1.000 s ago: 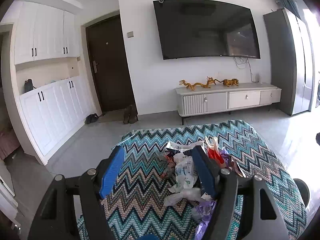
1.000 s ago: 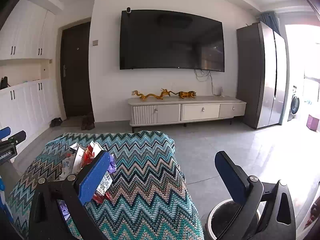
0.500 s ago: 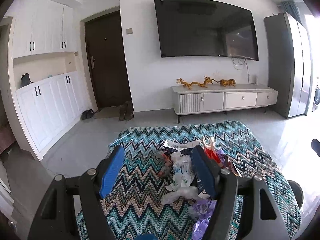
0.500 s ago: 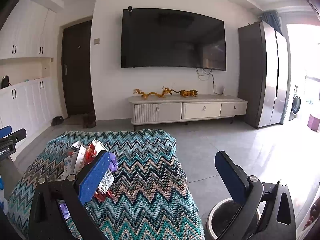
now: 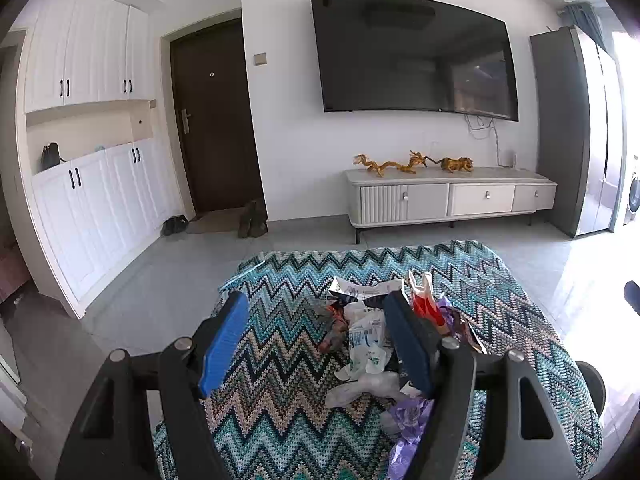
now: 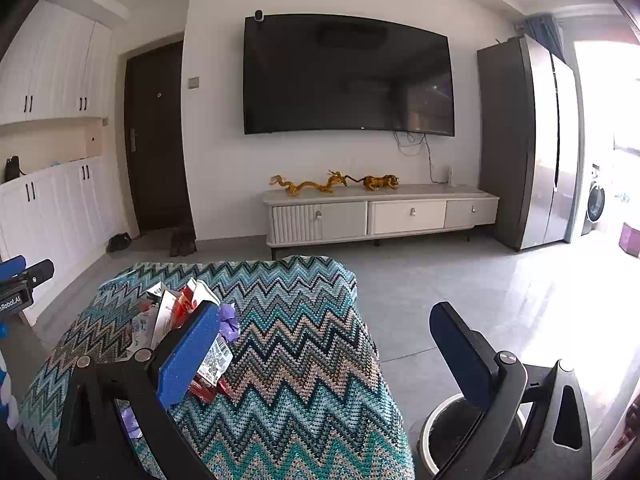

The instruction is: Collect trash

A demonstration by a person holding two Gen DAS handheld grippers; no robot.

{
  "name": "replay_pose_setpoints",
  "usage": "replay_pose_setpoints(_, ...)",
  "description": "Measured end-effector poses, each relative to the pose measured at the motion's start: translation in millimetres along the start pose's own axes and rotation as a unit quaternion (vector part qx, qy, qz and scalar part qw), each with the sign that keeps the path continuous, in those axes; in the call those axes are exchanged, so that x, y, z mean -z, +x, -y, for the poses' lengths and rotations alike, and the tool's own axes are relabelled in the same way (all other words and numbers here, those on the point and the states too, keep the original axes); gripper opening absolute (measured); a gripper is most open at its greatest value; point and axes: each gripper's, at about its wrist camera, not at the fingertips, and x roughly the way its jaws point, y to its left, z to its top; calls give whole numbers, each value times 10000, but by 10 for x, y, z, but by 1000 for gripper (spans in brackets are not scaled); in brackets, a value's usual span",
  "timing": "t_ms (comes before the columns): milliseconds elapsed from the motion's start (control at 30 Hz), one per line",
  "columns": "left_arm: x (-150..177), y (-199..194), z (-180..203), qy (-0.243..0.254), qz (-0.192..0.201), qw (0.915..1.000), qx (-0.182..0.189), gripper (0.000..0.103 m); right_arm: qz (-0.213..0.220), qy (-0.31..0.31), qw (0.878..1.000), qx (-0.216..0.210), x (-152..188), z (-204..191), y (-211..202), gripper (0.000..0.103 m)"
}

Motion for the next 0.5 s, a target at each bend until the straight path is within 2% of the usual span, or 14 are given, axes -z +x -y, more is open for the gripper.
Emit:
replay_pose_setpoints(167, 90, 75, -55, 25, -139, 9996, 230, 69, -106, 29, 9999, -125, 22, -5, 53, 103)
replay_pose_setpoints(300, 279, 150, 38, 217, -423, 9961, 748, 69, -252, 53, 9994, -252, 51, -17, 129, 103)
replay_pose_setpoints(500, 679, 451, 290, 291, -1210, 9789, 1619, 69, -680, 25, 9950, -736, 117, -150, 350, 102)
